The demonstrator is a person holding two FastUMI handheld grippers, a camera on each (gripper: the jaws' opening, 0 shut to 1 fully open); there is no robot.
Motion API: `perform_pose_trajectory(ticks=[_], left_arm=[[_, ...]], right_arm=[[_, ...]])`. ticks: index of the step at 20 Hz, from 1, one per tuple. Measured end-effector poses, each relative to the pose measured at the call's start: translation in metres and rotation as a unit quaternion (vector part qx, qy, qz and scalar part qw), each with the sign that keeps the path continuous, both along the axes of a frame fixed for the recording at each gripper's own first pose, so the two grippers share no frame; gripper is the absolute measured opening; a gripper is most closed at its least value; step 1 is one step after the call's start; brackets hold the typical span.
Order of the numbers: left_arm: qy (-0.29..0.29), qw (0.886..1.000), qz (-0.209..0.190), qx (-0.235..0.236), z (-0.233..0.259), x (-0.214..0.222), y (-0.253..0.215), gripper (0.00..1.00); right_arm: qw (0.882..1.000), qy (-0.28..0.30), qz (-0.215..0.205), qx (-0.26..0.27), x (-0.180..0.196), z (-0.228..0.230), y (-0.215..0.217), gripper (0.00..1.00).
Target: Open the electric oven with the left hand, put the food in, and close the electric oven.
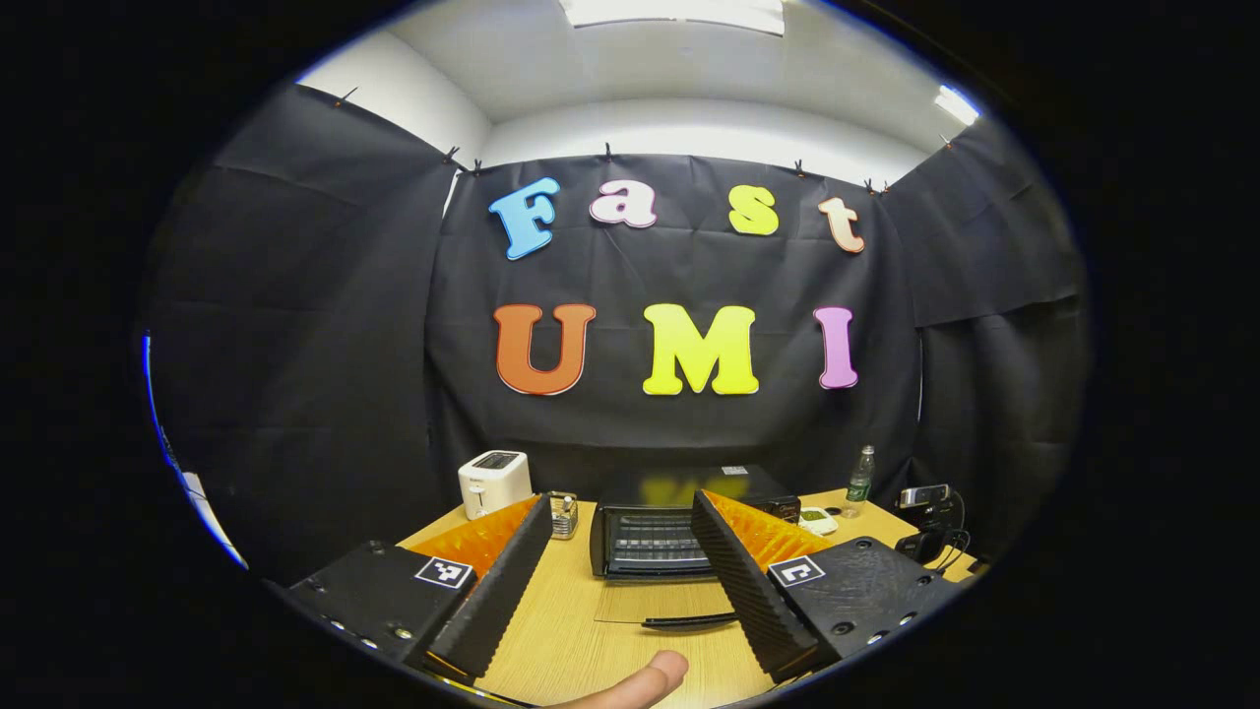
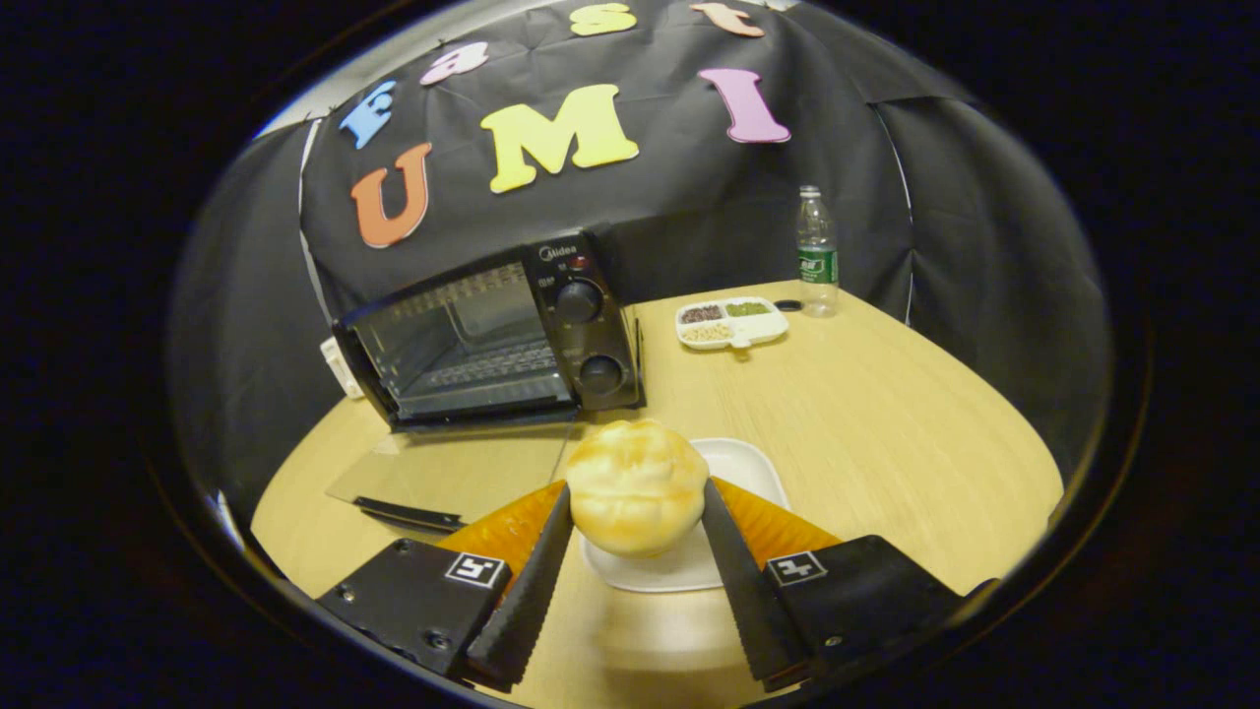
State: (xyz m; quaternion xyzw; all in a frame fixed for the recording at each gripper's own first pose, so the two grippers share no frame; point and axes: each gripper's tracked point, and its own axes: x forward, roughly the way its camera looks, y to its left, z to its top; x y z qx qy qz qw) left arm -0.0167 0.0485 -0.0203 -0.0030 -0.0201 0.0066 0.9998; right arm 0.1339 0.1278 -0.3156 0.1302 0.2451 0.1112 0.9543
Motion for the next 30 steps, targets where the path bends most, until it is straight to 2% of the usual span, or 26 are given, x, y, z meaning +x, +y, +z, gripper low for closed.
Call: perform_pose_trajectory(ticks=[2,4,6,7,10,16,17,18,19,20,25,26,27,28,30], left_arm=[[-0.001,1.0,0.003,0.0,-0.001,0.001,0.006,0.93],[-0.001,1.0,0.001,-0.003,-0.002,-0.001,0.009,0.93],[0.0,1.0,0.002,-0.004,-0.003,-0.002,0.014,0.93],[0.0,1.0,0.003,-0.005,-0.004,-0.002,0.017,0.93],[0.006,1.0,0.011,-0.007,-0.011,-0.003,0.031,0.93],[0.027,0.999,0.037,-0.006,-0.025,0.004,0.06,0.93],[0.027,0.999,0.037,-0.003,-0.025,0.004,0.061,0.93],[0.025,0.999,0.038,0.0,-0.024,0.004,0.062,0.94],[0.024,0.999,0.038,0.001,-0.024,0.004,0.064,0.93],[0.024,0.999,0.036,0.003,-0.025,0.004,0.064,0.93],[0.03,0.999,0.034,0.016,-0.031,0.015,0.068,0.93],[0.034,0.999,0.032,0.012,-0.034,0.018,0.067,0.93],[0.037,0.999,0.031,0.009,-0.037,0.021,0.067,0.93],[0.038,0.999,0.03,0.009,-0.039,0.023,0.068,0.93],[0.044,0.999,0.029,0.011,-0.045,0.029,0.069,0.93]], right_arm=[[0.997,0.004,0.018,0.072,0.001,0.013,0.031,0.79],[0.989,0.004,0.023,0.148,0.008,0.027,0.058,0.79],[0.978,-0.001,0.006,0.209,0.02,0.039,0.079,0.82],[0.975,-0.008,-0.004,0.224,0.027,0.042,0.087,0.77],[0.97,-0.02,-0.027,0.242,0.046,0.047,0.117,0.77],[0.97,0.004,-0.029,0.243,0.081,0.037,0.183,0.77],[0.97,0.005,-0.036,0.239,0.091,0.035,0.188,0.81],[0.971,0.002,-0.042,0.237,0.1,0.034,0.194,0.77],[0.972,0.001,-0.045,0.232,0.11,0.034,0.199,0.77],[0.973,0.0,-0.05,0.226,0.12,0.033,0.203,0.82],[0.98,-0.012,-0.069,0.185,0.169,0.024,0.21,0.77],[0.982,-0.017,-0.072,0.175,0.178,0.023,0.21,0.82],[0.983,-0.026,-0.071,0.166,0.186,0.023,0.212,0.82],[0.985,-0.035,-0.07,0.153,0.193,0.023,0.212,0.77],[0.989,-0.06,-0.063,0.12,0.205,0.025,0.215,0.77]])
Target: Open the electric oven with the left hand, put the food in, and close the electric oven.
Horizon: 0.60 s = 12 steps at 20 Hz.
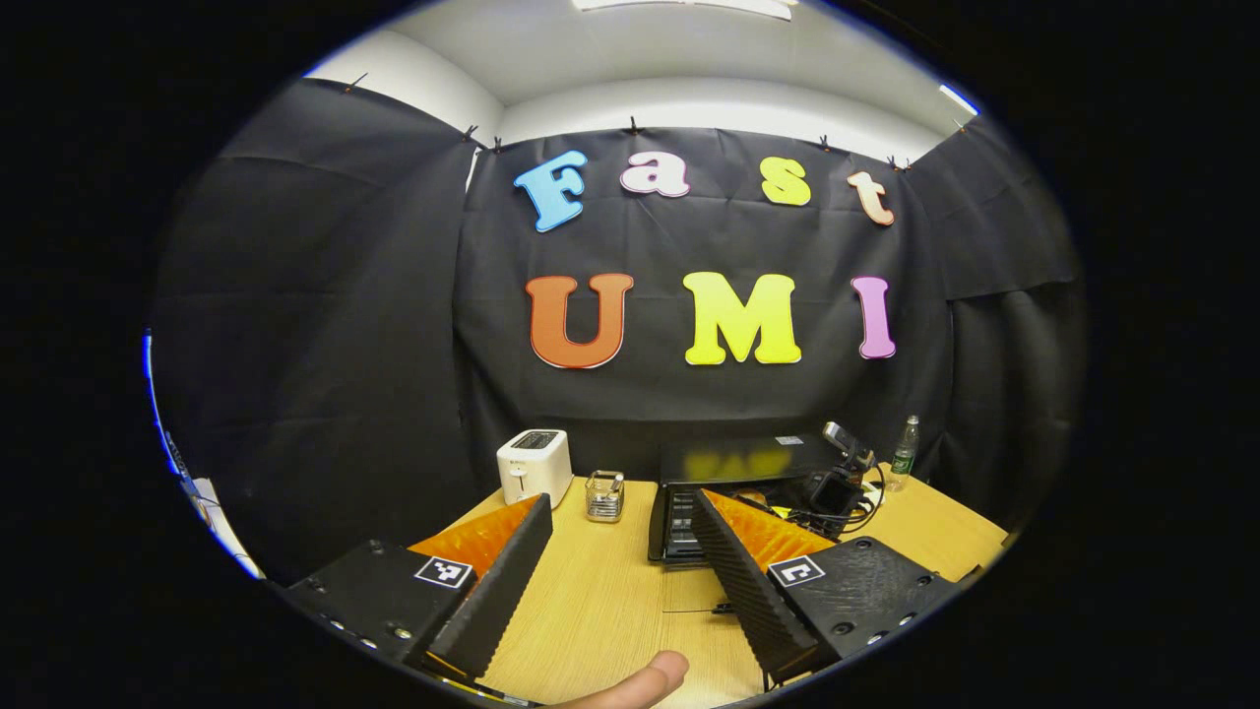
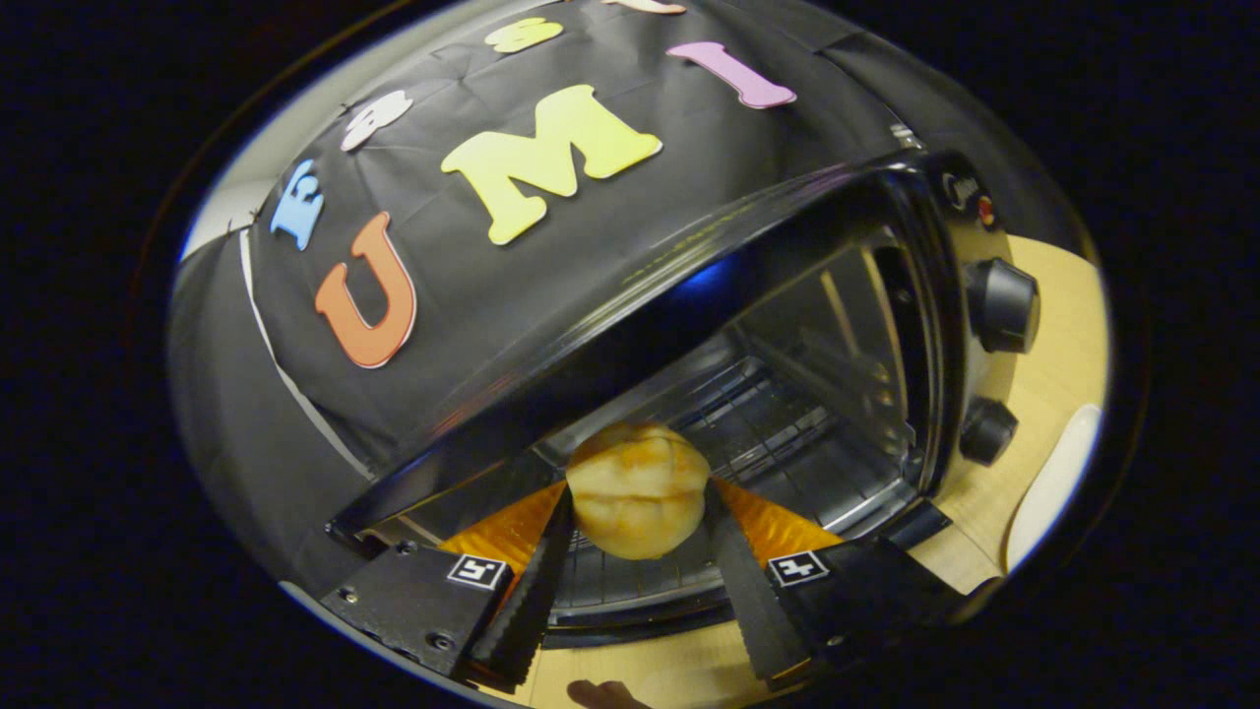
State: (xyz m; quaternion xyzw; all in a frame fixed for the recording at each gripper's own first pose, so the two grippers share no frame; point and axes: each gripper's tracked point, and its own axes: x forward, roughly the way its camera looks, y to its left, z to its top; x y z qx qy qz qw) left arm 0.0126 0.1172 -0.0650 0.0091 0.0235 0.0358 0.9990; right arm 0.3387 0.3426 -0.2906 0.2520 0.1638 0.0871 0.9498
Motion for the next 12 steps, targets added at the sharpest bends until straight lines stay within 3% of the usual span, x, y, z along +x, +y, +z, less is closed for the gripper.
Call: perform_pose_trajectory(ticks=[1,4,5,6,7,8,9,12], left_arm=[[0.005,1.0,-0.001,0.001,-0.004,0.003,0.0,0.94],[0.016,1.0,0.002,-0.003,-0.012,0.008,0.003,0.93],[0.019,1.0,0.002,-0.004,-0.013,0.009,0.002,0.94],[0.021,1.0,0.003,-0.005,-0.014,0.01,0.002,0.94],[0.023,1.0,0.004,-0.005,-0.015,0.009,0.002,0.94],[0.024,1.0,0.005,-0.005,-0.016,0.009,0.002,0.94],[0.027,1.0,0.008,-0.007,-0.017,0.007,0.004,0.94],[0.035,0.999,0.012,-0.007,-0.023,0.003,0.006,0.94]], right_arm=[[1.0,-0.001,0.002,-0.012,0.002,-0.004,0.002,0.82],[1.0,0.009,0.007,-0.027,-0.001,-0.014,0.004,0.78],[0.999,0.014,0.006,-0.035,0.0,-0.017,0.004,0.84],[0.999,0.022,0.005,-0.043,0.0,-0.02,0.002,0.8],[0.999,0.022,0.009,-0.045,-0.002,-0.02,0.003,0.89],[0.998,0.024,0.014,-0.051,-0.004,-0.02,0.005,0.84],[0.998,0.028,0.017,-0.062,-0.006,-0.021,0.004,0.93],[0.997,0.034,0.022,-0.068,-0.02,-0.019,0.0,0.92]])
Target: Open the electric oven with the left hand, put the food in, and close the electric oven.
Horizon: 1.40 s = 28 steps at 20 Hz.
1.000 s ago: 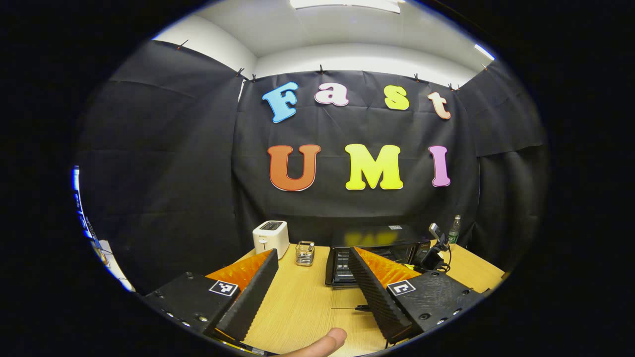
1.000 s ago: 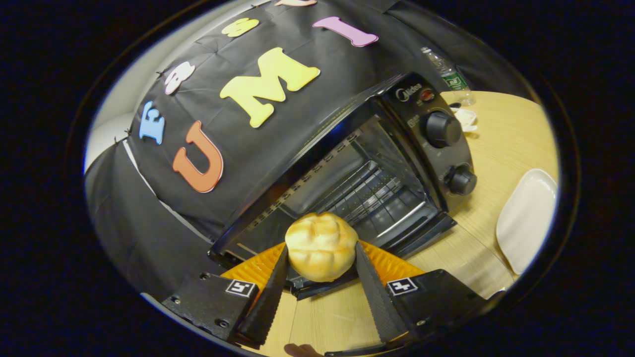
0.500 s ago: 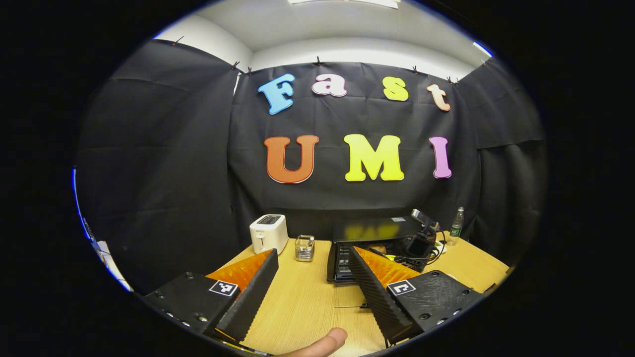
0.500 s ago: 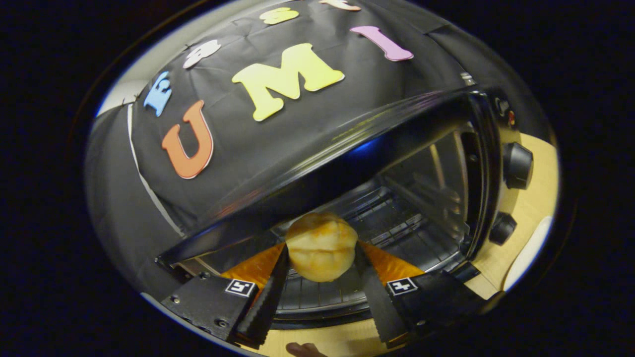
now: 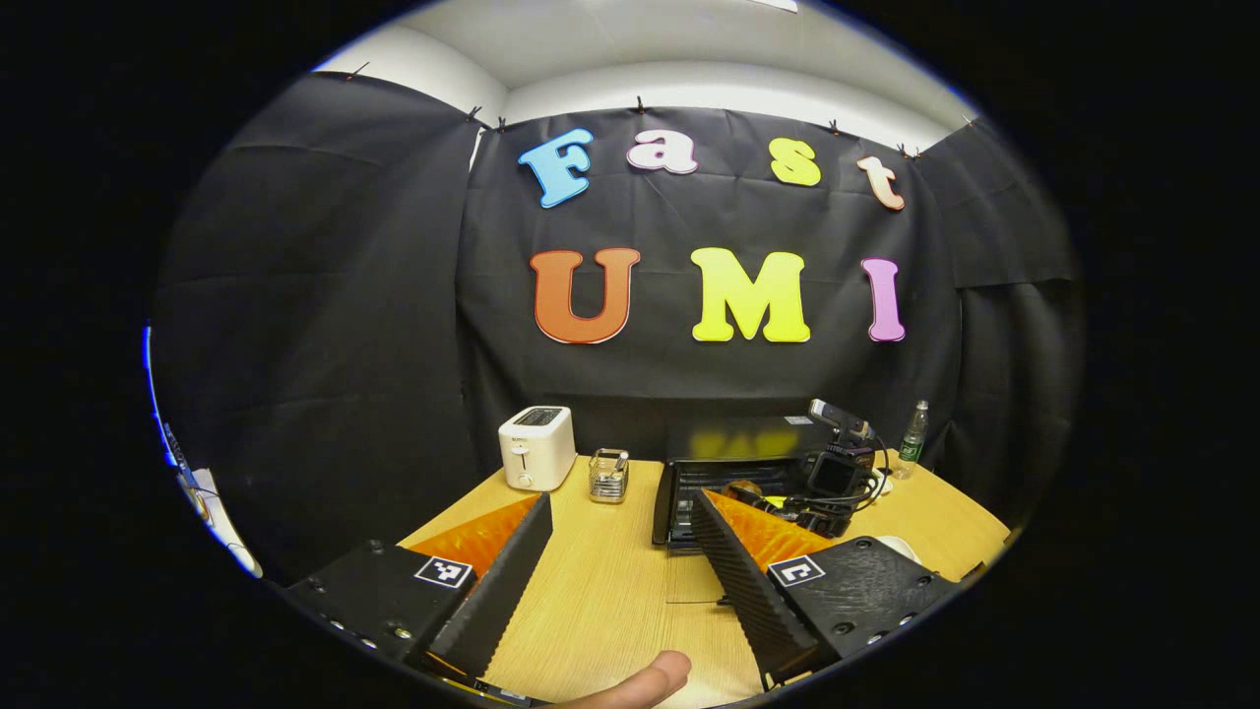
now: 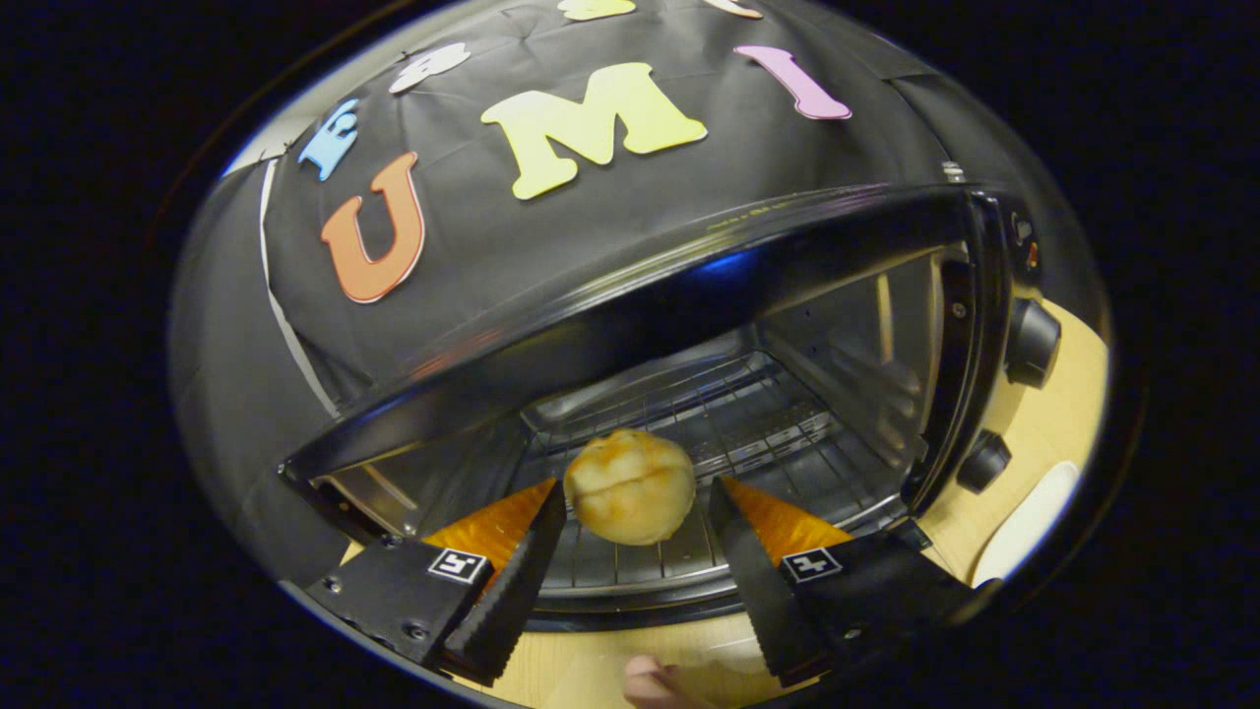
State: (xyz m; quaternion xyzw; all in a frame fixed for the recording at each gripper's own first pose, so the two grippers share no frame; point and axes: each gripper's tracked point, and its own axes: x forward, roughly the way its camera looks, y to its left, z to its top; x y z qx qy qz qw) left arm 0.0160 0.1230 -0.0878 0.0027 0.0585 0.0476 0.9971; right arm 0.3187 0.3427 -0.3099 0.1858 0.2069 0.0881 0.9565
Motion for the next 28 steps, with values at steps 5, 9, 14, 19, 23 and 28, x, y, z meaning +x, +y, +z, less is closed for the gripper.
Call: perform_pose_trajectory(ticks=[5,9,14,19,23,28], left_arm=[[0.008,1.0,-0.003,0.002,-0.003,-0.01,-0.007,0.94],[0.021,1.0,-0.014,-0.006,-0.017,-0.015,-0.017,0.94],[0.057,0.996,-0.036,-0.056,-0.045,-0.011,-0.037,0.94],[0.085,0.994,-0.04,-0.048,-0.075,0.004,-0.049,0.93],[0.114,0.991,-0.057,-0.035,-0.099,0.015,-0.071,0.94],[0.155,0.983,-0.089,-0.03,-0.137,0.032,-0.104,0.94]], right_arm=[[1.0,-0.023,0.013,0.007,-0.041,0.023,-0.013,0.93],[0.998,-0.046,0.042,0.032,-0.08,0.055,-0.025,0.93],[0.993,-0.115,0.038,0.004,-0.127,0.109,-0.071,0.89],[0.984,-0.168,-0.002,-0.06,-0.172,0.165,-0.137,0.89],[0.98,-0.185,-0.011,-0.077,-0.204,0.202,-0.177,0.89],[0.975,-0.2,-0.01,-0.1,-0.237,0.24,-0.223,0.98]])
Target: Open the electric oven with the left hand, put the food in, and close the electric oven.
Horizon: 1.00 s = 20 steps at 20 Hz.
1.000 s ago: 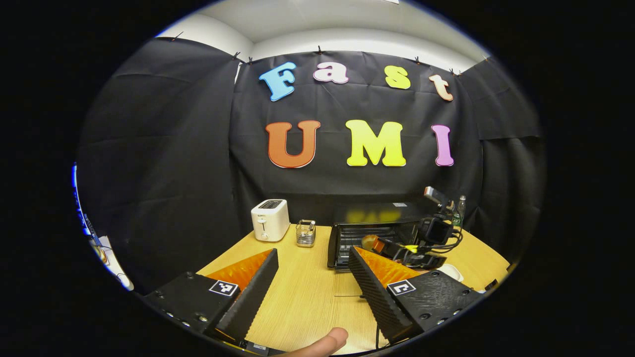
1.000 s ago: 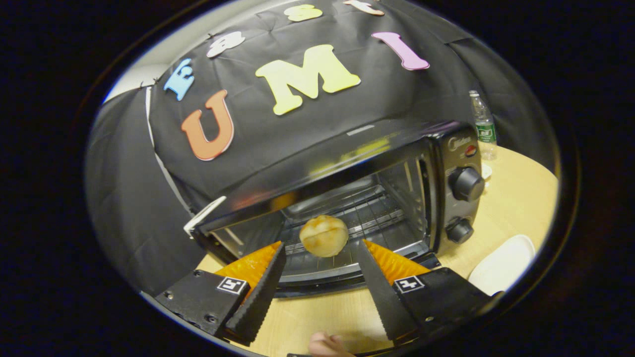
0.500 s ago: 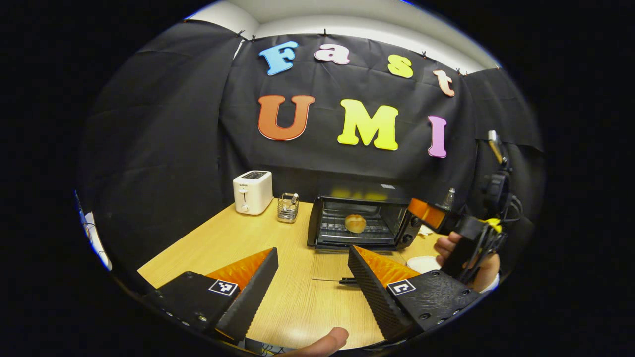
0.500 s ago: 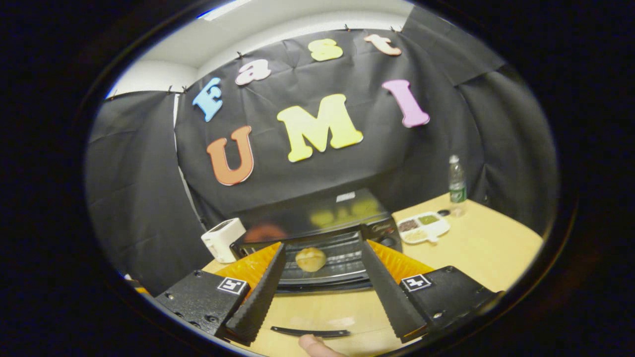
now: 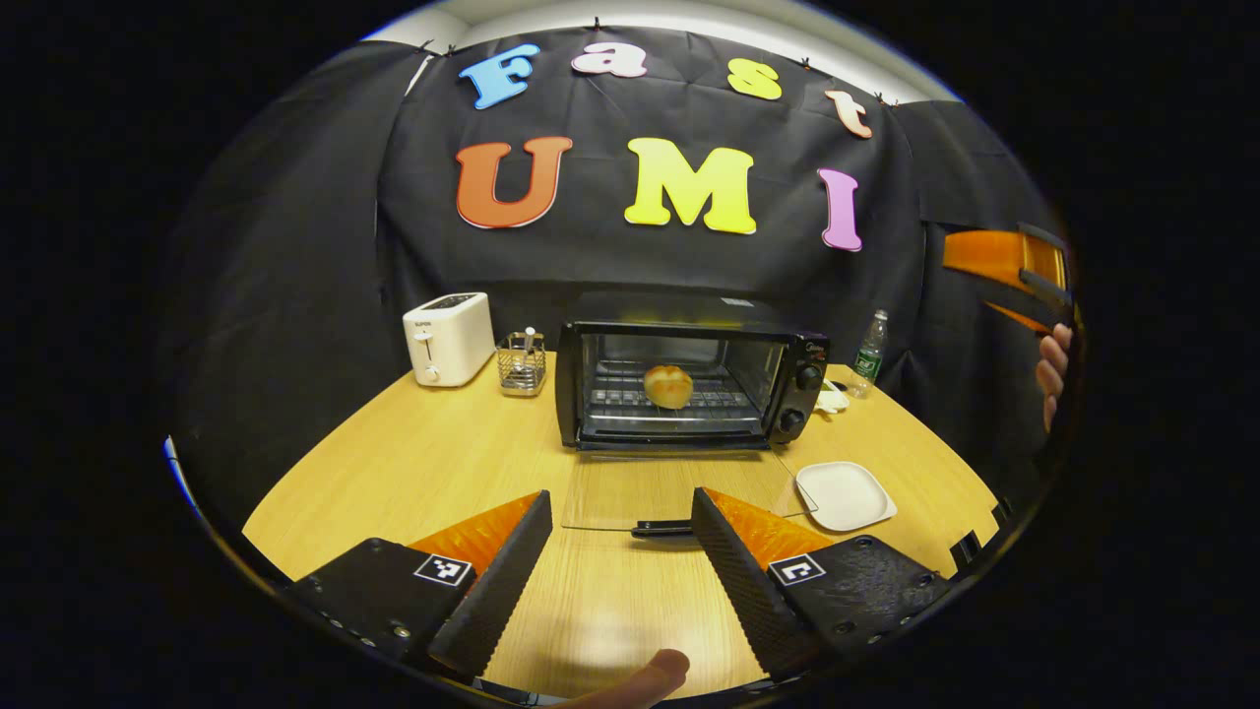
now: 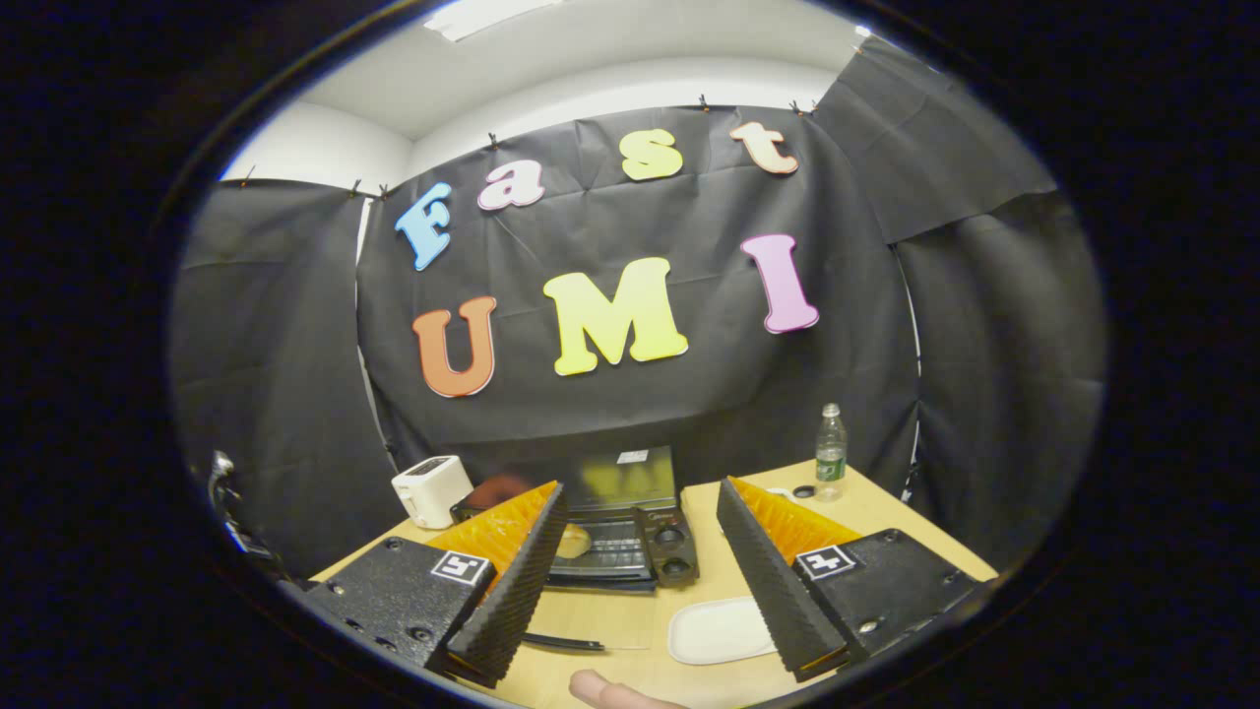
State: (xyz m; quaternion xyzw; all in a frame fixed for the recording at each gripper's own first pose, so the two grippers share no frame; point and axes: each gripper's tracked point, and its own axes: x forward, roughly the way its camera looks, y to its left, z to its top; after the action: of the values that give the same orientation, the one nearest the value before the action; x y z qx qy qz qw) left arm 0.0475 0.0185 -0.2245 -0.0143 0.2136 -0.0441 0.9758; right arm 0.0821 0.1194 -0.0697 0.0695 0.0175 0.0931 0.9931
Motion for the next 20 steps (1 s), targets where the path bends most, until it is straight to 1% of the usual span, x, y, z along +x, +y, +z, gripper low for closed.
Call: perform_pose_trajectory(ticks=[2,3,4,5,7,8,9,10,11,14,17,20], left_arm=[[0.02,1.0,-0.005,0.003,-0.017,0.006,-0.01,0.94],[0.029,1.0,-0.007,0.005,-0.024,0.009,-0.014,0.94],[0.038,0.999,-0.011,0.006,-0.031,0.01,-0.021,0.94],[0.048,0.999,-0.015,0.007,-0.041,0.012,-0.027,0.94],[0.066,0.998,-0.023,0.009,-0.057,0.017,-0.039,0.94],[0.072,0.997,-0.028,0.012,-0.065,0.018,-0.045,0.94],[0.077,0.996,-0.035,0.015,-0.07,0.019,-0.052,0.94],[0.081,0.996,-0.042,0.018,-0.075,0.021,-0.061,0.94],[0.086,0.995,-0.047,0.023,-0.08,0.023,-0.066,0.94],[0.101,0.993,-0.053,0.032,-0.095,0.026,-0.078,0.94],[0.111,0.992,-0.048,0.03,-0.101,0.031,-0.084,0.94],[0.123,0.991,-0.044,0.026,-0.108,0.034,-0.089,0.94]], right_arm=[[1.0,-0.014,-0.01,-0.022,-0.011,0.012,-0.019,0.98],[0.999,-0.02,-0.017,-0.034,-0.015,0.014,-0.028,0.89],[0.998,-0.024,-0.029,-0.044,-0.018,0.016,-0.039,0.98],[0.998,-0.02,-0.037,-0.048,-0.021,0.014,-0.047,0.98],[0.998,-0.014,-0.031,-0.056,-0.028,0.014,-0.053,0.98],[0.997,-0.016,-0.032,-0.062,-0.032,0.016,-0.059,0.9],[0.997,-0.02,-0.037,-0.065,-0.034,0.019,-0.069,0.98],[0.997,-0.023,-0.036,-0.062,-0.039,0.023,-0.076,0.98],[0.998,-0.025,-0.033,-0.055,-0.043,0.026,-0.08,0.9],[0.997,-0.038,-0.045,-0.045,-0.049,0.042,-0.107,0.9],[0.997,-0.043,-0.055,-0.036,-0.055,0.054,-0.126,0.9],[0.996,-0.053,-0.066,-0.04,-0.058,0.067,-0.143,0.9]])
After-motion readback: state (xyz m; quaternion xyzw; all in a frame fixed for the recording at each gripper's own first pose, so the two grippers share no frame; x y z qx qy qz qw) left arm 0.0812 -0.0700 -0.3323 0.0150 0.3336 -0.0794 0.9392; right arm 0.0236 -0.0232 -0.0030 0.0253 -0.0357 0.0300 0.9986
